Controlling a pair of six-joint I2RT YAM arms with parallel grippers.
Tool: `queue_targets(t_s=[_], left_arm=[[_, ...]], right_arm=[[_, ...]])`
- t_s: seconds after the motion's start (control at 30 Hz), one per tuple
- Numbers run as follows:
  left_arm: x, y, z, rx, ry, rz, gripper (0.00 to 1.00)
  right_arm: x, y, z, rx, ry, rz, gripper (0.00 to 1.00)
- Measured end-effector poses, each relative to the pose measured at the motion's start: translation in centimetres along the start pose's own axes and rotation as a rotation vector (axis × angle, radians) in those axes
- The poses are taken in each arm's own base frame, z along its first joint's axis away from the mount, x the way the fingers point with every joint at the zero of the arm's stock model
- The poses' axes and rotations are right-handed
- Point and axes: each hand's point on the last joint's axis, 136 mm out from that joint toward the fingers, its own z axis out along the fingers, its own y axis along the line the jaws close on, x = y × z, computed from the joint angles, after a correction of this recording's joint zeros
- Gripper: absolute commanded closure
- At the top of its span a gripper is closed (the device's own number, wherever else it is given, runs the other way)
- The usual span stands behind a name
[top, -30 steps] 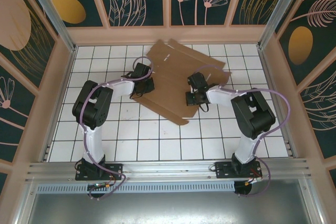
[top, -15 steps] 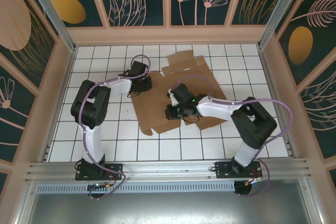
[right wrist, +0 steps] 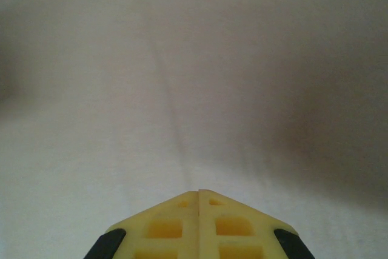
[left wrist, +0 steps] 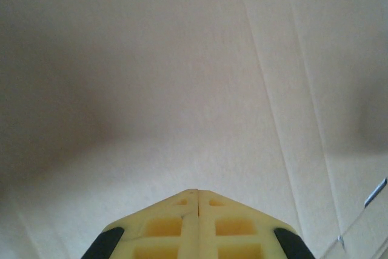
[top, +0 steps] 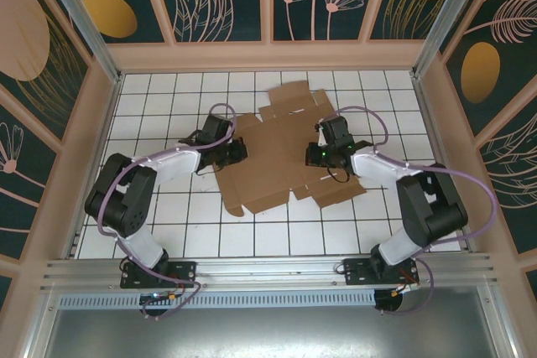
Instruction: Fold the paper box
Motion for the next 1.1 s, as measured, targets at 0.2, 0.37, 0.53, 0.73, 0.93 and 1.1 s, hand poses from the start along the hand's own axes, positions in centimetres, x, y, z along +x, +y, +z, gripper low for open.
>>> queue_targets(t_s=[0.2,0.37,0.53,0.73,0.93,1.1], left_arm=[[3.0,2.7,2.1,-0.058,0.08,-0.047,1.0],[2.6,2.8,2.4,-0.063,0.067,-0.046,1.0],[1.3,3.7,2.3,-0.081,0.03,-0.065,1.0],[-1.3,6.6,1.5,-0.132,-0.043,-0.116,1.0],[-2.7,8.2,0.9,-0.158,-0.081,-0.147,1.0],[-2.7,8.7,0.3,-0.168,-0.078,-0.155,1.0]], right_arm=[[2.6,-2.5,2.6,0.093,0.115,-0.006,1.0],[2.7,-2.3,2.7,0.083,0.116,-0.012,1.0],[3.4,-1.0,3.0,0.055,0.125,-0.029,1.0],[6.4,3.8,3.5,-0.044,0.191,-0.076,0.99],[9.4,7.6,3.5,-0.148,0.276,-0.072,0.96],[9.9,8.7,3.2,-0.187,0.296,-0.056,0.76]])
